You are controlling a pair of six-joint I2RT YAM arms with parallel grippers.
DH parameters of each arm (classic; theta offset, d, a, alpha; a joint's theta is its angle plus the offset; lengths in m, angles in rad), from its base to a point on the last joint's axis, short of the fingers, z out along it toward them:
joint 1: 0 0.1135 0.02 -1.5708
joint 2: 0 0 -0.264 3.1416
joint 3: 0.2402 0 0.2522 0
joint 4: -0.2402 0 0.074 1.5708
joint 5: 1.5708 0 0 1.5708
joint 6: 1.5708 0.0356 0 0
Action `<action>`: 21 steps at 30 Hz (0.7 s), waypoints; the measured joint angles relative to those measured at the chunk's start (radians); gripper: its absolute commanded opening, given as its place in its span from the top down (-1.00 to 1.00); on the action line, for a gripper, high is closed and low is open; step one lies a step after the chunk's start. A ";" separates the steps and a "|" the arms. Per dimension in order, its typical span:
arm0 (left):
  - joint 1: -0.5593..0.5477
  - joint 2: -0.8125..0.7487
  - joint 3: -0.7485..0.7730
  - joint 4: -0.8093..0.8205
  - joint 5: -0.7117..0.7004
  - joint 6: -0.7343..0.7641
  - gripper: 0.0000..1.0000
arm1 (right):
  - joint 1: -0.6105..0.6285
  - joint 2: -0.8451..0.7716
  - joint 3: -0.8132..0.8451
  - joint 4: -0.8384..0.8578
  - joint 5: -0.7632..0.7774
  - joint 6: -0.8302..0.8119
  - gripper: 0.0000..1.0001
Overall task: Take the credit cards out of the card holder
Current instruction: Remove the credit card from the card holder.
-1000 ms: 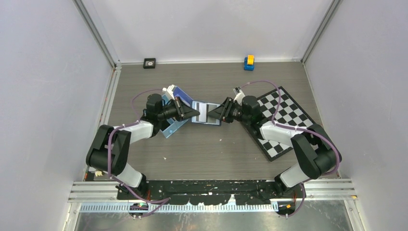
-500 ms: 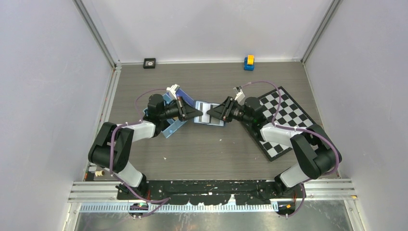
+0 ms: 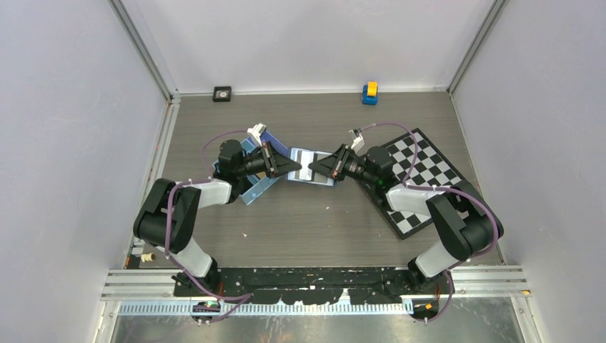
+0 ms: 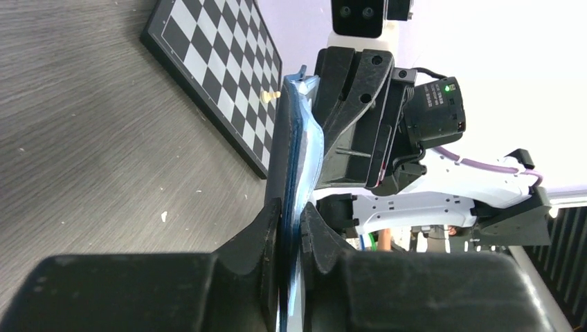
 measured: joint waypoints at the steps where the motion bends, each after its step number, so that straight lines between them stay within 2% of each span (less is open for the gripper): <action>1: 0.001 0.001 0.000 0.002 0.000 -0.002 0.63 | 0.000 -0.001 0.000 0.005 -0.003 0.002 0.99; 10: 0.007 0.001 -0.004 0.016 0.000 -0.007 0.63 | -0.005 -0.058 -0.001 -0.094 0.035 -0.046 0.99; 19: 0.051 -0.015 -0.056 0.024 -0.022 -0.007 0.99 | -0.017 -0.061 0.000 -0.162 0.057 -0.066 0.99; 21: 0.058 -0.024 -0.062 0.024 -0.027 -0.007 1.00 | -0.019 -0.061 0.000 -0.168 0.061 -0.067 0.99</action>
